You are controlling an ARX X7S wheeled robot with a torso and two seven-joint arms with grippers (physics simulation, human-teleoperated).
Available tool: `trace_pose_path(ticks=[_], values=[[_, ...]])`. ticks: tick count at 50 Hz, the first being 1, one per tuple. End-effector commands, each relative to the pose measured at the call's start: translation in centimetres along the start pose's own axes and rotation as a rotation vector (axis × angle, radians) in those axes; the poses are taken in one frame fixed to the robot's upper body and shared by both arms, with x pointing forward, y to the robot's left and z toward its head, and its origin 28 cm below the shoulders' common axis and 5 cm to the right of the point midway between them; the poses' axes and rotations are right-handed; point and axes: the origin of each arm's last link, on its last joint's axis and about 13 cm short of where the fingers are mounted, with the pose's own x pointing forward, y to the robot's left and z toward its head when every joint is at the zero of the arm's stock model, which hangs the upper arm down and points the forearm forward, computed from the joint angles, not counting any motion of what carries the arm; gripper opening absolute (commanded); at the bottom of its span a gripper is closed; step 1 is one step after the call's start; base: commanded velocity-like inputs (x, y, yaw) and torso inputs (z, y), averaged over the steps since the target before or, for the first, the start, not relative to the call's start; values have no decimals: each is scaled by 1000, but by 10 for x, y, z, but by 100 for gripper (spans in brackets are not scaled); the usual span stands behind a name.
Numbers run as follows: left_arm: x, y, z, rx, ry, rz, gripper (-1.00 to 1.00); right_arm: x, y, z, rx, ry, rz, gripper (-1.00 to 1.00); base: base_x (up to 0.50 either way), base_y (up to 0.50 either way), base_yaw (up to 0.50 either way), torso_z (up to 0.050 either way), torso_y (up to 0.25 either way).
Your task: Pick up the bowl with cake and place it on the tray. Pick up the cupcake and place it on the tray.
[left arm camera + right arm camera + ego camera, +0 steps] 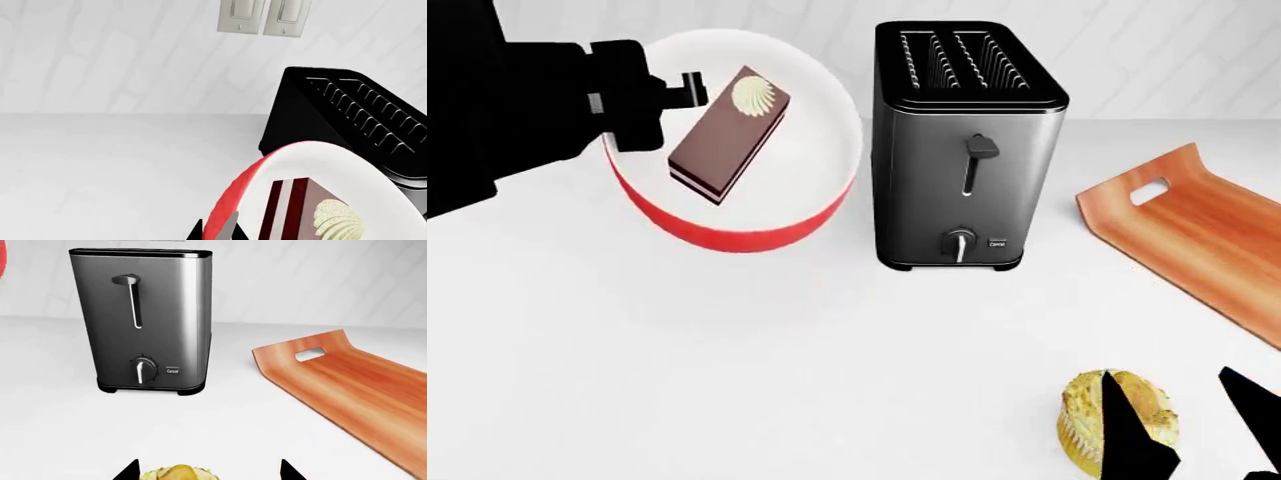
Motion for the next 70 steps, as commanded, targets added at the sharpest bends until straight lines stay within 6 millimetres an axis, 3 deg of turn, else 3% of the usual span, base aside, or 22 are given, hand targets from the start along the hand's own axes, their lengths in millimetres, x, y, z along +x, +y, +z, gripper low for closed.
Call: trace_pose_path(ticks=[1, 40, 58, 70], values=[[-6, 1, 6, -20, -39, -5, -100, -10, -2, -7, -17, 19, 38, 100, 0, 0, 0, 0, 0], [-7, 1, 7, -18, -42, -17, -100, -15, -5, -9, -51, 87, 58, 100, 0, 0, 0, 1, 1], [-7, 2, 6, -25, -42, -17, -100, -4, 1, -12, -92, 135, 90, 100, 0, 0, 0, 0, 2], [-7, 2, 7, -29, -44, -15, -100, 5, -1, -19, -98, 195, -5, 100, 0, 0, 0, 1, 1]])
